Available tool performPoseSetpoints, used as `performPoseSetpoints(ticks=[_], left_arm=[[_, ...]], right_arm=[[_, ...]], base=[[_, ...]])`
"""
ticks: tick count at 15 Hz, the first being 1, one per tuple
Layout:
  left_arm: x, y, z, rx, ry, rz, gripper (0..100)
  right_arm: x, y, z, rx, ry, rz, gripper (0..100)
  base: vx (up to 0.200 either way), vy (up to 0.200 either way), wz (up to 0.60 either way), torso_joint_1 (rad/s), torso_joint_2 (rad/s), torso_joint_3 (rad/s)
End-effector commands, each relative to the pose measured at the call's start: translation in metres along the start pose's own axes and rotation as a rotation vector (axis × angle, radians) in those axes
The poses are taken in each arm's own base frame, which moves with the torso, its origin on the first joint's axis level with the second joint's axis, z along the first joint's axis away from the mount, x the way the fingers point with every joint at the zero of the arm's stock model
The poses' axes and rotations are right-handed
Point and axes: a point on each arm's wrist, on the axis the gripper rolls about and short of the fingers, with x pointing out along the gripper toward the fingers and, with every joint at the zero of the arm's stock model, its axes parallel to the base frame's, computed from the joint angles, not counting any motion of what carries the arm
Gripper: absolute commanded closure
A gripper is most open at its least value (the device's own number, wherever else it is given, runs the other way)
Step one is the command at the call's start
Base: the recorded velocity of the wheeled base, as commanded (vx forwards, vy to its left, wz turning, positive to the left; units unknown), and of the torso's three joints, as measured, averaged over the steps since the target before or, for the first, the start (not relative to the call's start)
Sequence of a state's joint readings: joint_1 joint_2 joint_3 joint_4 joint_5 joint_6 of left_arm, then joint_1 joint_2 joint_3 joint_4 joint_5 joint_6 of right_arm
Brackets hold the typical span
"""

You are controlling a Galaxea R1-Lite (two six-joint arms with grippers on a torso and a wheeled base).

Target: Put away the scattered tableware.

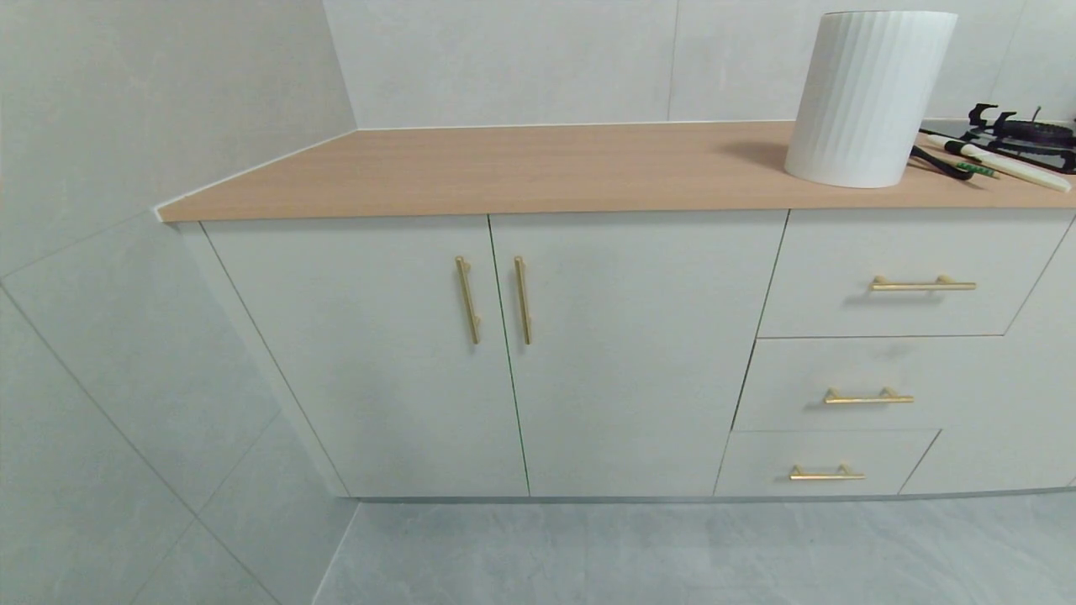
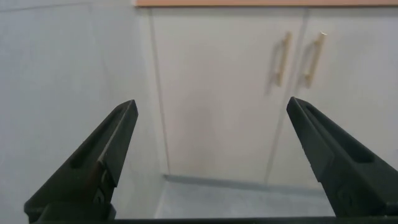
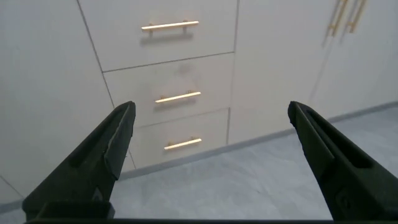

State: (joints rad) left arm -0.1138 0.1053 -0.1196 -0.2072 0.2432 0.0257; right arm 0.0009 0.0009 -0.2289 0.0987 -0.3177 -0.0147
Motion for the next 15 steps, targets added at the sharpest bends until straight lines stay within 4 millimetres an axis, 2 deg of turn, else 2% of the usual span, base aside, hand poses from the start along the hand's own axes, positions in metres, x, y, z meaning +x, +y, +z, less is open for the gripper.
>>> performPoseSetpoints(ticks=[1, 5, 6, 8, 9, 11, 15], left_arm=[[-0.005, -0.002, -0.027, 0.051, -0.006, 0.094, 0], [-0.009, -0.002, -0.042, 0.095, 0.09, 0.094, 0], [-0.01, -0.003, -0.05, 0.109, 0.165, 0.059, 0], [-0.01, -0.005, -0.051, 0.088, 0.174, -0.046, 0], [-0.01, -0.006, -0.052, 0.076, 0.175, -0.094, 0], [-0.012, -0.007, -0.056, 0.068, 0.22, -0.147, 0], [-0.011, -0.007, -0.056, 0.065, 0.216, -0.148, 0]], right_arm=[[0.01, 0.005, -0.023, -0.004, 0.005, 0.067, 0], [0.015, 0.008, -0.048, -0.023, 0.068, 0.108, 0], [0.015, 0.008, -0.048, -0.018, 0.076, 0.121, 0], [0.015, 0.01, -0.049, 0.019, 0.085, 0.197, 0], [0.014, 0.011, -0.054, 0.006, 0.133, 0.232, 0], [0.014, 0.011, -0.053, -0.028, 0.125, 0.248, 0], [0.014, 0.011, -0.053, -0.032, 0.124, 0.25, 0]], base=[[0.0, 0.0, 0.0, 0.0, 0.0, 0.0], [0.0, 0.0, 0.0, 0.0, 0.0, 0.0], [0.0, 0.0, 0.0, 0.0, 0.0, 0.0], [0.0, 0.0, 0.0, 0.0, 0.0, 0.0], [0.0, 0.0, 0.0, 0.0, 0.0, 0.0], [0.0, 0.0, 0.0, 0.0, 0.0, 0.0], [0.0, 0.0, 0.0, 0.0, 0.0, 0.0]])
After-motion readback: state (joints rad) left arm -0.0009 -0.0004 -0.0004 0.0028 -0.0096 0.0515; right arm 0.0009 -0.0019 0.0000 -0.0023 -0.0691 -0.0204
